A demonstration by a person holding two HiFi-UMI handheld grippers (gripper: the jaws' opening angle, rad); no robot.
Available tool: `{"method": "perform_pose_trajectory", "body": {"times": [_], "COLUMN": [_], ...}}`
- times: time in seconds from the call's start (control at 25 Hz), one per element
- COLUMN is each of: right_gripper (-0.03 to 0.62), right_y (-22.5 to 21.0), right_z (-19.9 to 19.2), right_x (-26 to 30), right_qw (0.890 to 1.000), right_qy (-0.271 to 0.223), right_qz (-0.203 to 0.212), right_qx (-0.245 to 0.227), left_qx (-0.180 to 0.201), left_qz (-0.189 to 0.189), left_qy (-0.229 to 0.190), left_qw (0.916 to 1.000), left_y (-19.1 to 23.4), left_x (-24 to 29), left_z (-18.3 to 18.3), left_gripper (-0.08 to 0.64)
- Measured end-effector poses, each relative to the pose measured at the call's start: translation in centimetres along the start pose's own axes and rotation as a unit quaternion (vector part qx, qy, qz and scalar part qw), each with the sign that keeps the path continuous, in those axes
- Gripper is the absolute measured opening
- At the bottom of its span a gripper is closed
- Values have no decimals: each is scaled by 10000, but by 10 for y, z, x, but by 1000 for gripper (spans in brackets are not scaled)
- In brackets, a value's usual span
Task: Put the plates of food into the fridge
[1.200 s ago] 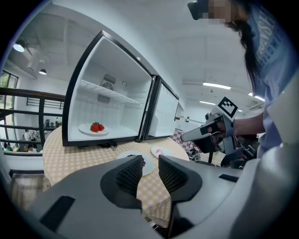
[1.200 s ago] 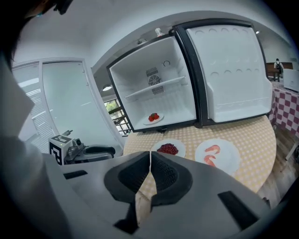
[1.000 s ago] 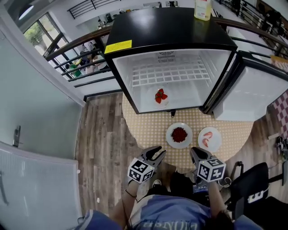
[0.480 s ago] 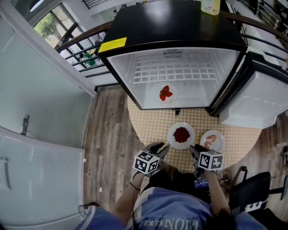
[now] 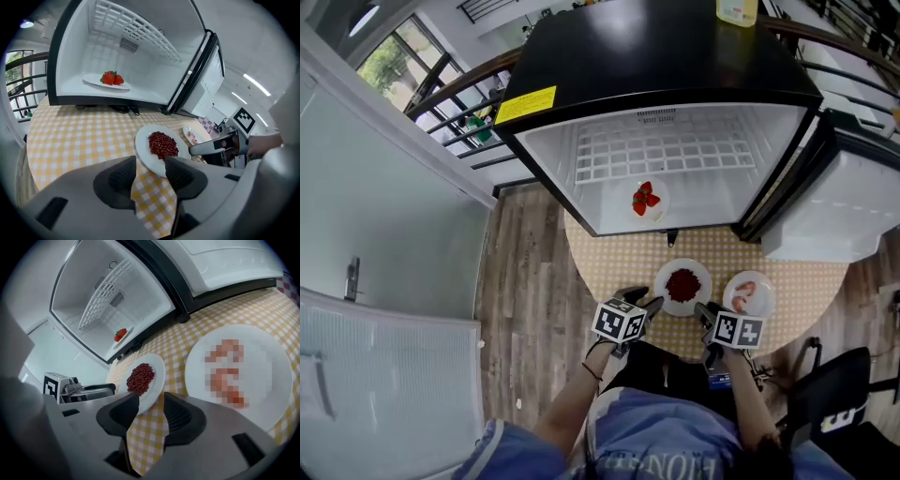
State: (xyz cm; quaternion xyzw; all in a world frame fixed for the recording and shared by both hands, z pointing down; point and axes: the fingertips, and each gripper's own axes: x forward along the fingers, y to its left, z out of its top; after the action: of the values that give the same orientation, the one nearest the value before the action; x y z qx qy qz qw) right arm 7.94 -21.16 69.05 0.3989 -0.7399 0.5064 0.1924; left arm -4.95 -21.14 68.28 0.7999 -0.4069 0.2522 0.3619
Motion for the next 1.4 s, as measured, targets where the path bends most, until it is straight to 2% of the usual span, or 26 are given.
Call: {"method": "perform_pose_trajectory", "body": {"times": [0.2,0.4,0.48,0.64,0.8,0.96,1.16,1.4], "right_gripper": [166,163,141,77,64,61,55,52], "right_y": [-3,-6,-9,-12,-13,-10,2,16], "right_z": [3,3,3,1,1,2,22,71], "right_x": [2,2,2,3,3,-3,-14,-29], "right_qw": [9989,9977,9967,9941,9885,9849,9820,9785], "right_qy": [-196,-266,-302,-417,-563,-683,-1009,-1457], "right_qz": [-186,-459,-613,-731,-634,-561,-373,-245], "right_qx": [371,433,433,687,1255,1490,1554,1438], "left_qx": [240,437,453,426,315,93,231,418], "left_qz": [-236,-498,-584,-788,-878,-987,-988,-976], "left_qy": [355,473,465,371,273,56,-224,-626], "left_qw": [9988,9967,9962,9953,9953,9951,9946,9924], "left_y": [10,6,6,0,0,-1,-2,-2], "left_x": [14,23,22,21,19,15,7,4], "left_z": [5,7,6,5,8,15,33,74], "left_gripper": [192,190,190,192,192,189,189,189]}}
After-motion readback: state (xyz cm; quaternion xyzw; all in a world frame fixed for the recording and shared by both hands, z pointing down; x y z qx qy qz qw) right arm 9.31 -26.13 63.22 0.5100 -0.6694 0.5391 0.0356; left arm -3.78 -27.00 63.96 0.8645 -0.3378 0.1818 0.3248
